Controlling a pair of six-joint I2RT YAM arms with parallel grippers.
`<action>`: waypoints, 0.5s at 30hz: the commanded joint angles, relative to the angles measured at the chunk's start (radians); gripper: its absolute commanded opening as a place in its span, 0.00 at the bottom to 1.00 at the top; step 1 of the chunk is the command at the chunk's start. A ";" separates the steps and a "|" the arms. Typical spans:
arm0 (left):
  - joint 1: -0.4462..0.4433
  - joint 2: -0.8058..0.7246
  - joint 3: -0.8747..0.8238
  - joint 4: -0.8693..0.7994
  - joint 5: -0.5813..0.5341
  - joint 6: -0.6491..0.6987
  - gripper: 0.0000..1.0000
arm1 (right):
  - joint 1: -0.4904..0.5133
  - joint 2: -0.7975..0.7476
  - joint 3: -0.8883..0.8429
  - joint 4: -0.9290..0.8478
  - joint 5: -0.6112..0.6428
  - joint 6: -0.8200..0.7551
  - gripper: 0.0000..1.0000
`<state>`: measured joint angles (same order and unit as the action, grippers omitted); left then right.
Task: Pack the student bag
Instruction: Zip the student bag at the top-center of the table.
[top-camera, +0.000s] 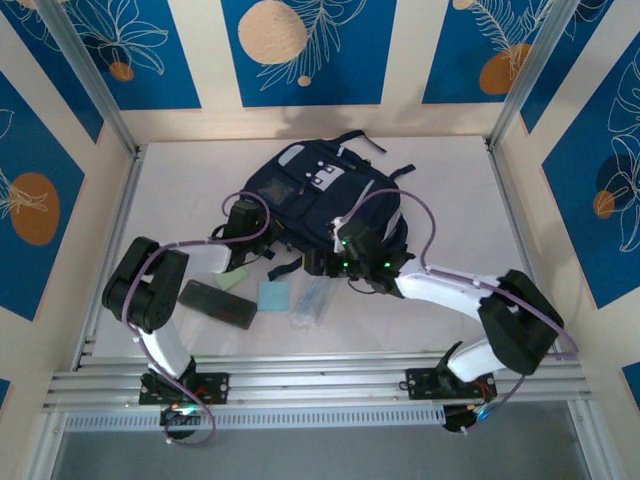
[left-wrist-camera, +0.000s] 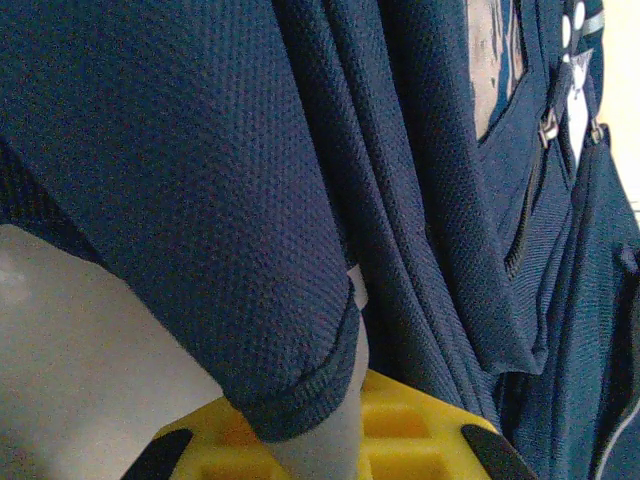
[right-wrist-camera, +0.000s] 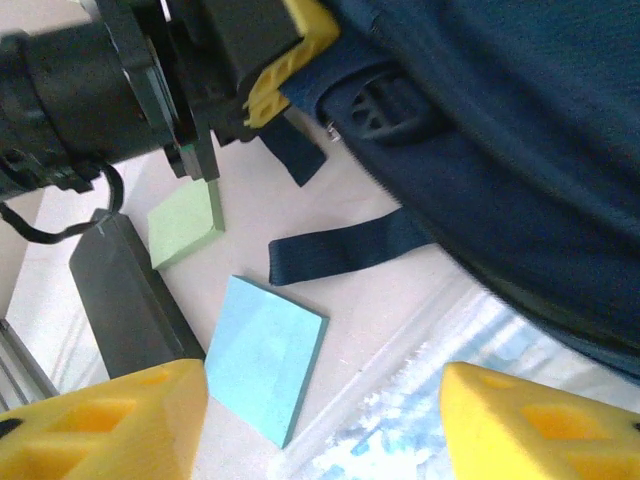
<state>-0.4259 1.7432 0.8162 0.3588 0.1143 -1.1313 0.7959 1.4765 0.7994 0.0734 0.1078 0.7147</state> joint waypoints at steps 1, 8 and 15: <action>-0.047 -0.061 0.019 0.083 0.036 -0.067 0.08 | 0.031 0.078 0.051 0.121 0.038 -0.027 0.59; -0.086 -0.077 0.017 0.110 0.056 -0.145 0.06 | 0.052 0.243 0.119 0.197 0.169 0.018 0.56; -0.098 -0.106 0.009 0.117 0.050 -0.165 0.05 | 0.055 0.332 0.193 0.145 0.413 -0.011 0.56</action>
<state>-0.5026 1.7016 0.8162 0.3962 0.1139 -1.2785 0.8490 1.7832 0.9428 0.2222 0.3607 0.7212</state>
